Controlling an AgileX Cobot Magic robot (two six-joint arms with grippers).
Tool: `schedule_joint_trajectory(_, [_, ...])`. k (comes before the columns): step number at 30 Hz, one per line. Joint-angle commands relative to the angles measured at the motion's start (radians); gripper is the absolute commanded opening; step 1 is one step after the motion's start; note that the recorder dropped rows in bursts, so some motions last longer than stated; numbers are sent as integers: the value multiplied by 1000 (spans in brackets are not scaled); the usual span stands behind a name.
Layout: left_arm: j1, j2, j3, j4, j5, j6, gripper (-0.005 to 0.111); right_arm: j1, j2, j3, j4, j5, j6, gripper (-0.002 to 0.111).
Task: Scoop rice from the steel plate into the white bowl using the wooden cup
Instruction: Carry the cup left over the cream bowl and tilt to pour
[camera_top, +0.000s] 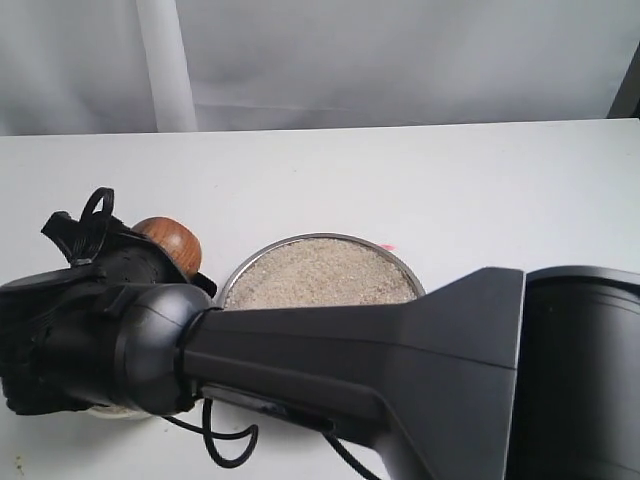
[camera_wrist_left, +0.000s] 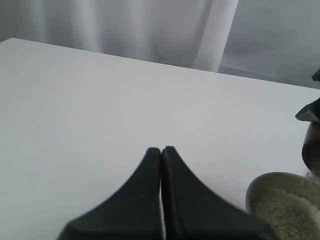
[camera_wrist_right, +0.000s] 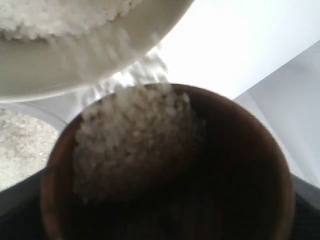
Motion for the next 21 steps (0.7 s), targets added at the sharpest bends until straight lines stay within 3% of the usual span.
schedule_joint_trajectory(1, [-5, -2, -4, -6, -6, -2, 0, 15, -9, -6, -72, 12, 5, 0])
schedule_joint_trajectory(21, [-5, -2, -4, -6, -6, -2, 0, 40, -9, 43, -239, 80, 5, 0])
